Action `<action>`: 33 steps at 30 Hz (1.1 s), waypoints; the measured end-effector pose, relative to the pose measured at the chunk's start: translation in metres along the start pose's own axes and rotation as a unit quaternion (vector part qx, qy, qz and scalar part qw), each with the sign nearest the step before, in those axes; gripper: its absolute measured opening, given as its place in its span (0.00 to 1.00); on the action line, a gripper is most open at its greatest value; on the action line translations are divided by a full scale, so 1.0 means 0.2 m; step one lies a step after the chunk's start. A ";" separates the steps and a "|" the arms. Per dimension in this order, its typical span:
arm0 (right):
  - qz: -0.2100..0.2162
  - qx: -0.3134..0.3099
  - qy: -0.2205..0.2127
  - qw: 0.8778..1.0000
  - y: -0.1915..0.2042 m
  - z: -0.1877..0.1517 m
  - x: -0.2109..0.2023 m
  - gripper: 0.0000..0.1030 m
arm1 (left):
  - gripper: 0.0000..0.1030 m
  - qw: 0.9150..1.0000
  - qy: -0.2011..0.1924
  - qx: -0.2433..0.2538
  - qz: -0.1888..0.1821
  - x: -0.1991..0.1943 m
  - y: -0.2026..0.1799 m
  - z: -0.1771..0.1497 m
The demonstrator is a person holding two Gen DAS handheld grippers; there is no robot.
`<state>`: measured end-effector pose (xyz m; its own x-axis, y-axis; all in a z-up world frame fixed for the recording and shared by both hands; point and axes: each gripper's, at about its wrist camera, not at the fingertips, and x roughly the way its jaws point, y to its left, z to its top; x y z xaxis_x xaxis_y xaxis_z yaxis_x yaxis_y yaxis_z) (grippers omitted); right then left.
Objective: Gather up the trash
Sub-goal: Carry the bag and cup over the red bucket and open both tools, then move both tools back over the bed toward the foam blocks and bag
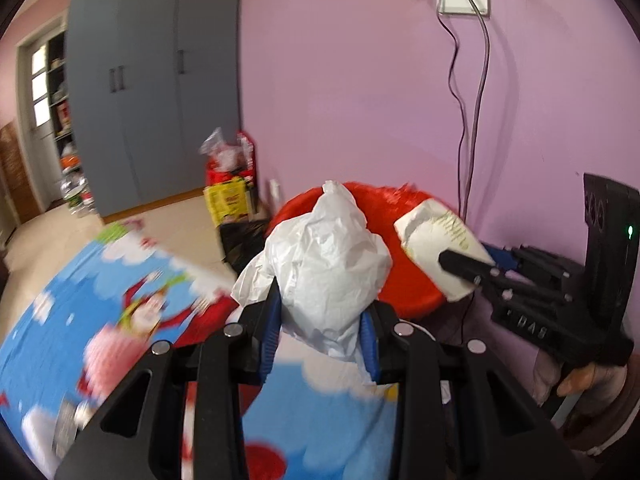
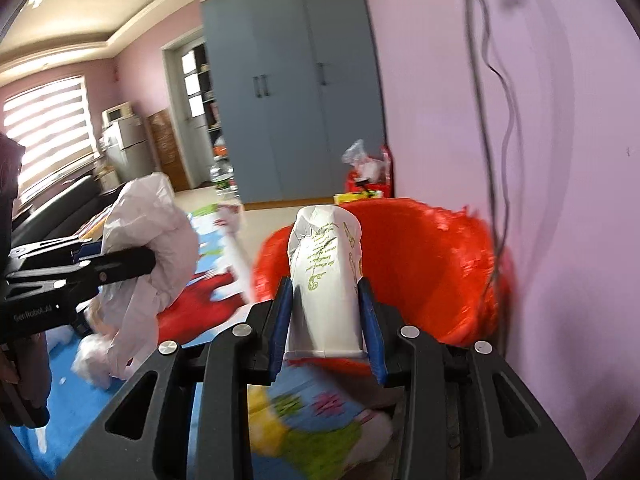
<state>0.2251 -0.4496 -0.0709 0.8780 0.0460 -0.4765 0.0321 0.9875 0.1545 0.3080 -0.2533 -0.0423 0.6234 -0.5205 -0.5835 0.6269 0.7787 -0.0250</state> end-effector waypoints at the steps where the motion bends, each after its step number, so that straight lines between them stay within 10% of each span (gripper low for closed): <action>1: -0.004 0.003 0.000 1.000 -0.02 0.01 0.02 0.34 | 0.32 1.000 0.000 0.008 -0.003 0.06 -0.02 0.05; 11: -0.029 0.029 -0.006 0.999 -0.28 0.09 0.26 0.38 | 0.37 0.999 -0.002 0.040 -0.008 0.48 -0.06 0.32; 16: -0.049 0.023 -0.014 0.998 -0.32 0.13 0.30 0.56 | 0.62 0.999 -0.010 0.039 0.011 0.54 -0.02 0.35; 33: 0.000 0.025 -0.028 0.999 0.02 0.02 -0.09 0.56 | 0.89 0.991 -0.022 0.009 0.132 -0.11 0.17 -0.06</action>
<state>0.2123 -0.4476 -0.0578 0.9033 0.0353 -0.4275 0.0551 0.9788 0.1973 0.3095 -0.2103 -0.0399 0.7862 -0.3152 -0.5315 0.4473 0.8837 0.1376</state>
